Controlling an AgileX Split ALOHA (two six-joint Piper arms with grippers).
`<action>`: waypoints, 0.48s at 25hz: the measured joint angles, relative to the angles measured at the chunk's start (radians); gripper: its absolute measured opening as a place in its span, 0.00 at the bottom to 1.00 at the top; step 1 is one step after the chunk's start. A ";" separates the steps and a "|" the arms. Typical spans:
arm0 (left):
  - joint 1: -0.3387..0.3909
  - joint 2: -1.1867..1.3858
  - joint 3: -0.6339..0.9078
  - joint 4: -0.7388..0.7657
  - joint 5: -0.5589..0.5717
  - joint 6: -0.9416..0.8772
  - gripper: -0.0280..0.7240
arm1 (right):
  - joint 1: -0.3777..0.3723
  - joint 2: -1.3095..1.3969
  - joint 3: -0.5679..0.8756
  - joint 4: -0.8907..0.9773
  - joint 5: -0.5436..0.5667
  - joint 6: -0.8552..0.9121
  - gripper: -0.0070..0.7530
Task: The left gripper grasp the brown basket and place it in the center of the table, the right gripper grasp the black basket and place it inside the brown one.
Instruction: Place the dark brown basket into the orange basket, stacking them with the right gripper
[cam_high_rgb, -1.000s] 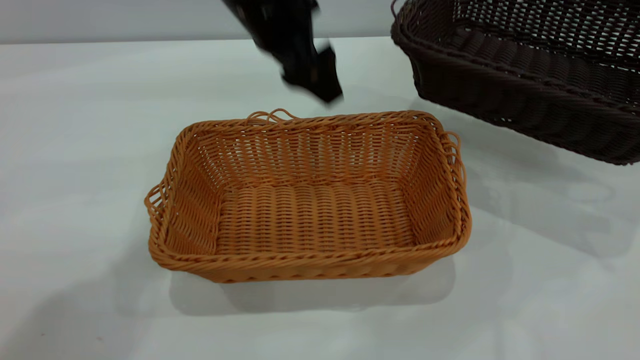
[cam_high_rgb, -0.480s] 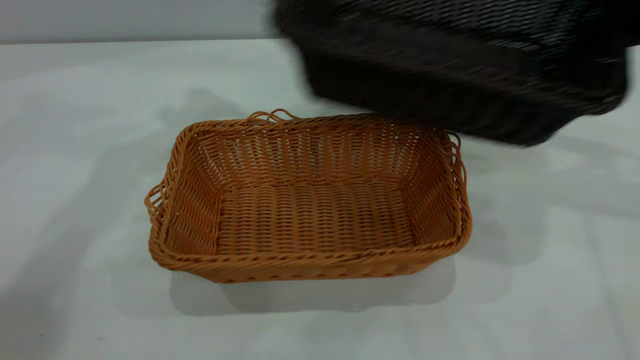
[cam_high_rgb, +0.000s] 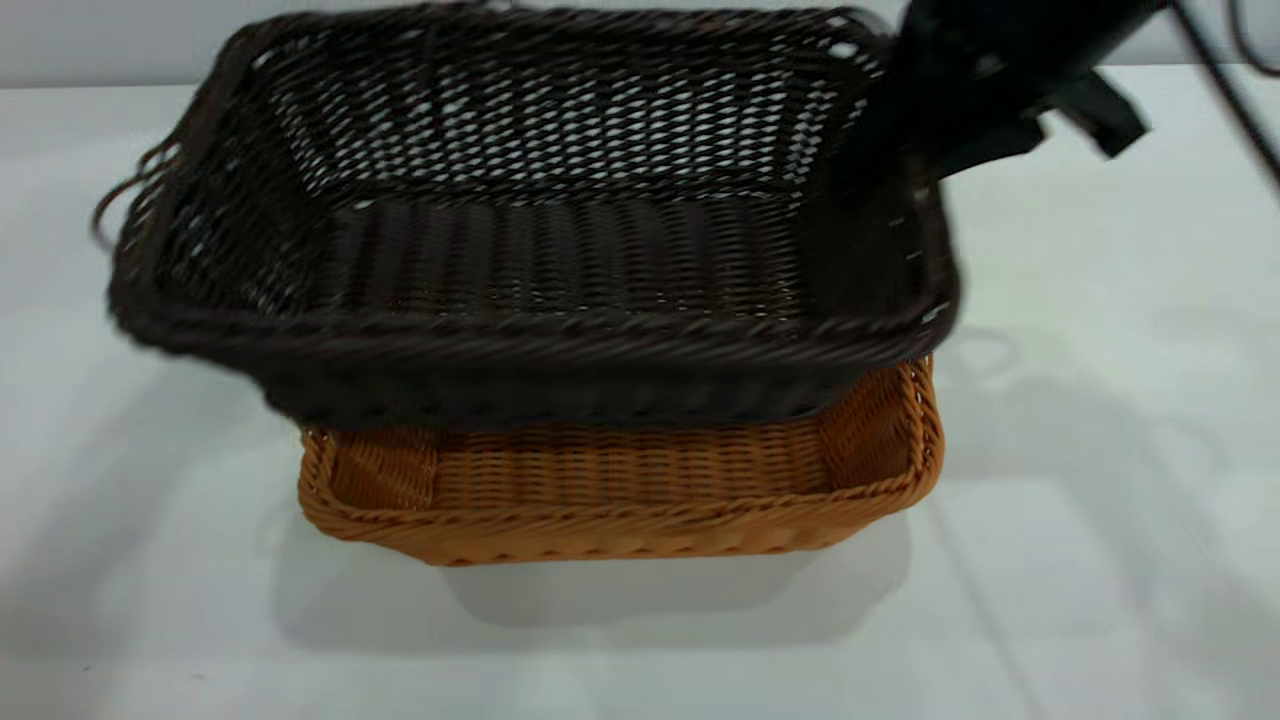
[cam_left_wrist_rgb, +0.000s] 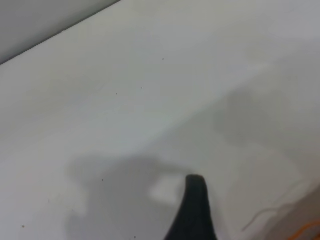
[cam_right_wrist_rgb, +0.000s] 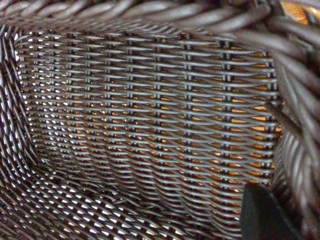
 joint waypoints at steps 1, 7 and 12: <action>0.000 0.000 0.000 0.000 0.000 0.000 0.81 | 0.012 0.008 0.000 0.000 -0.015 0.001 0.12; 0.000 0.000 0.000 0.000 0.000 0.001 0.81 | 0.027 0.072 0.000 -0.002 -0.057 0.005 0.12; 0.000 0.000 0.000 0.000 -0.001 0.001 0.81 | 0.025 0.075 0.000 -0.020 -0.060 0.007 0.12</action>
